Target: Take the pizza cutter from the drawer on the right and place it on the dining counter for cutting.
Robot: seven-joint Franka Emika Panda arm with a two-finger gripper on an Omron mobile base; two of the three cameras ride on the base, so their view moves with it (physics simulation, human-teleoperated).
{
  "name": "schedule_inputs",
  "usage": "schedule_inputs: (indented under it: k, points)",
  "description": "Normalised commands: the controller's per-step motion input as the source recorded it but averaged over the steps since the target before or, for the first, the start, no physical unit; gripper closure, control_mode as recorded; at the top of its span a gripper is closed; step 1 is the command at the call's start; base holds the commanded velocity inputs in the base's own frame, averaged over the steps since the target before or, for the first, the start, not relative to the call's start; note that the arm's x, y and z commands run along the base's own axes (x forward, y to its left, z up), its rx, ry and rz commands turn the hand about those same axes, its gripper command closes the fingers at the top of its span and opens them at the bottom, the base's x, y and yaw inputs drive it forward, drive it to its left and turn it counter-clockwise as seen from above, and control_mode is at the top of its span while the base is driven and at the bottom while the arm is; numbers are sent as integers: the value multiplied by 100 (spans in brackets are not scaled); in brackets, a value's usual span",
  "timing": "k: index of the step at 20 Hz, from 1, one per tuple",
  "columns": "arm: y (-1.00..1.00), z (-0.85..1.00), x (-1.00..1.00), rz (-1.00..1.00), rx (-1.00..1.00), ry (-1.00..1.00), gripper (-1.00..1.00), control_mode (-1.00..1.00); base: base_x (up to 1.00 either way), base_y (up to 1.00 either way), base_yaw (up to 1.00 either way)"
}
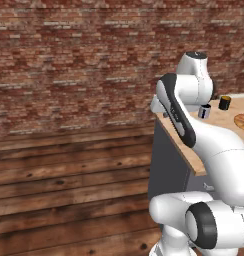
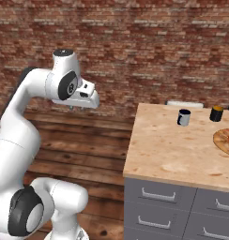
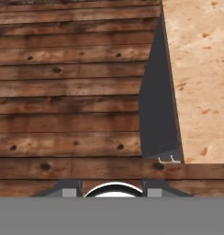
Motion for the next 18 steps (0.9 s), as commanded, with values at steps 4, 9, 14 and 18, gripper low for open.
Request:
schedule_inputs:
  k: [4, 9, 14, 18]
  points:
    - [-29, 0, -6, 0, 1, 0, -100, -100, 0, 0, 0]
    - [-73, -18, -15, -1, 8, 0, -100, -100, 0, 0, 0]
    - [-85, -27, -7, -8, 13, 0, -100, -100, 0, 0, 0]
    - [-91, -28, -1, -13, 18, 0, -100, -100, 0, 0, 0]
